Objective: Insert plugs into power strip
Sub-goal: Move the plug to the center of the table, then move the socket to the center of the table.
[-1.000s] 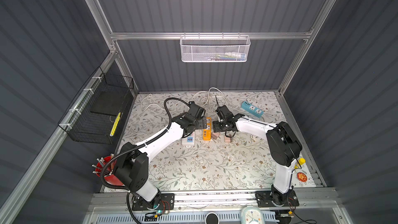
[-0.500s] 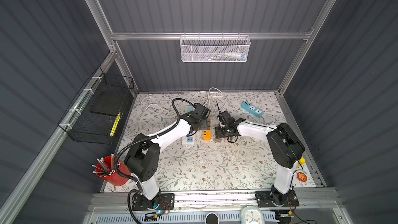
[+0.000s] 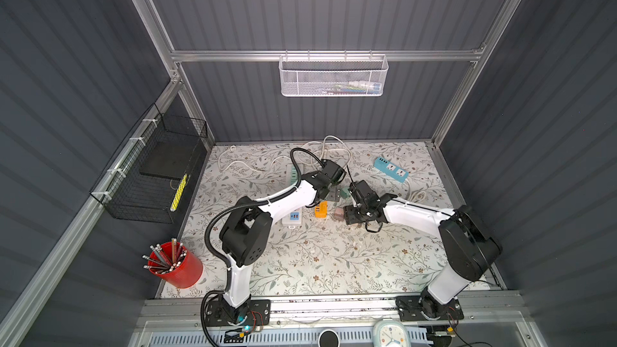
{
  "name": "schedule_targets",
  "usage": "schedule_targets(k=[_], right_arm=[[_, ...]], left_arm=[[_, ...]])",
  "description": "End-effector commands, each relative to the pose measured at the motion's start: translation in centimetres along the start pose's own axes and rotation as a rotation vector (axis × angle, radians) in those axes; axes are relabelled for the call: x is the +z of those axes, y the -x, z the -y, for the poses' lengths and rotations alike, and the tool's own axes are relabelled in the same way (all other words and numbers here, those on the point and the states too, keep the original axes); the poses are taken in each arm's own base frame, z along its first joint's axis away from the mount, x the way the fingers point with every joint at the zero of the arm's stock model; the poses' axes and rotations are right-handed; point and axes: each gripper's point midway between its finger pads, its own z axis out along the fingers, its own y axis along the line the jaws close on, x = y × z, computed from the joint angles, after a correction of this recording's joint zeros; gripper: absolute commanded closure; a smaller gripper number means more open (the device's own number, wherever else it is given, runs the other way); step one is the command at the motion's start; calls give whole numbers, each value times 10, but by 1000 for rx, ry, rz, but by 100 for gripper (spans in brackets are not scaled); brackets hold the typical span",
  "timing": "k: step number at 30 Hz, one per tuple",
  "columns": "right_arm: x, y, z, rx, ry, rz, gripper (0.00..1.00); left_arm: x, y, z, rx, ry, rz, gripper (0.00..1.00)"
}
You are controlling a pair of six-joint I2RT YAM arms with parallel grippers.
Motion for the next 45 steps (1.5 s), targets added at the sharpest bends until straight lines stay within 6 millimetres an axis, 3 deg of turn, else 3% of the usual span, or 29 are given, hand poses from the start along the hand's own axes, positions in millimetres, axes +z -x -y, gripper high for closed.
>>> schedule_targets(k=[1, 4, 13, 18, 23, 29, 36, 42, 45], right_arm=[[-15, -5, 13, -2, -29, 21, 30], [-19, -9, 25, 17, -60, 20, 30], [-37, -4, 28, 27, -58, 65, 29], [-45, -4, 32, 45, -72, 92, 31], [-54, 3, 39, 81, -94, 147, 33], [-60, 11, 35, 120, -70, 186, 33], [-65, 10, 44, 147, -108, 209, 33], [-76, 10, 52, 169, -123, 257, 32], [-81, 10, 55, 169, -134, 265, 31]], left_arm=[[15, -10, -6, 71, 72, -44, 6], [29, -17, -4, 82, 91, -87, 6], [52, -37, -5, 60, 109, -133, 14], [48, -53, -8, 20, 103, -162, 29], [27, -69, -12, -38, 133, -97, 44], [7, -101, -1, -160, 130, -55, 43], [-7, -124, 23, -266, 122, -32, 41], [-9, -129, 26, -288, 119, -31, 38], [-14, -127, 30, -260, 98, -47, 30]])
